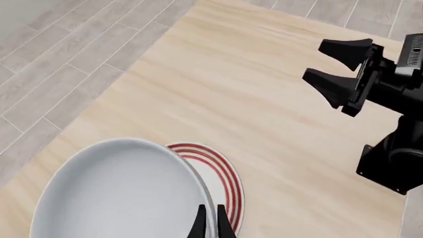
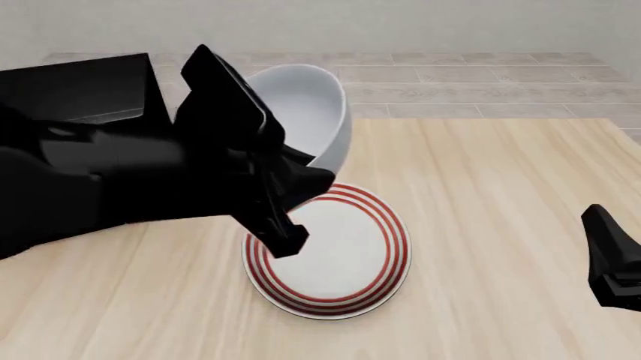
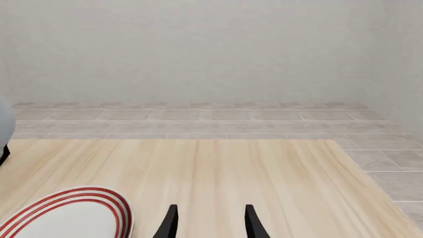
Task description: Pick up the white bowl and put it on the plate.
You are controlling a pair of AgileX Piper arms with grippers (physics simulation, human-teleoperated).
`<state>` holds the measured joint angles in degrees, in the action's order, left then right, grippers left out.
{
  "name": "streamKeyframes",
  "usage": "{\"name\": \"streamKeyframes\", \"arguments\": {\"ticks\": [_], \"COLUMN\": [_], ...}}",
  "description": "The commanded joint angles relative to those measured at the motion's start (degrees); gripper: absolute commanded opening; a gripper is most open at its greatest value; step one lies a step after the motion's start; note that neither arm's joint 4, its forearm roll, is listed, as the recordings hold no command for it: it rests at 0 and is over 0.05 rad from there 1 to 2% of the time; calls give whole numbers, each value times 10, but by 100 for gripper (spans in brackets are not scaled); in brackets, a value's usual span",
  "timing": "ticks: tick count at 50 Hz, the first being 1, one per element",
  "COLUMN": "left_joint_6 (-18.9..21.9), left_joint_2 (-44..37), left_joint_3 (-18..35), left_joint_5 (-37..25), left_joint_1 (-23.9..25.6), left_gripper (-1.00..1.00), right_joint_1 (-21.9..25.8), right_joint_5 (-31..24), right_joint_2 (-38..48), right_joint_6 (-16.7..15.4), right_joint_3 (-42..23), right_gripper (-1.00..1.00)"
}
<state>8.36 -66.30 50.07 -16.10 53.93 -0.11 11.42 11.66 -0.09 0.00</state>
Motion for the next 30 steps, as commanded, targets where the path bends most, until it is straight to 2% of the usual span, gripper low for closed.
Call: {"name": "streamKeyframes", "arguments": {"ticks": [1,2,4,13,17,18,20,30], "left_joint_6": [-8,-9,-10,-17,-19,-18,-17,-16], "left_joint_2": [1,1,-3,-17,-20,-20,-23,-31], "left_joint_3": [1,10,-9,-20,-21,-6,-22,-19], "left_joint_5": [6,-3,20,43,46,30,51,53], "left_joint_1": [1,1,2,4,5,4,2,-2], "left_gripper": [-100,-100,-100,-100,-100,-100,-100,-100], "right_joint_1": [-1,-1,-1,-1,-1,-1,-1,-1], "right_joint_5": [-12,-12,-12,-13,-12,-13,-13,-12], "right_joint_2": [-12,-12,-12,-13,-12,-12,-12,-12], "right_joint_6": [0,0,0,0,0,0,0,0], "right_joint_3": [0,0,0,0,0,0,0,0], "right_gripper": [100,100,100,100,100,100,100,100]}}
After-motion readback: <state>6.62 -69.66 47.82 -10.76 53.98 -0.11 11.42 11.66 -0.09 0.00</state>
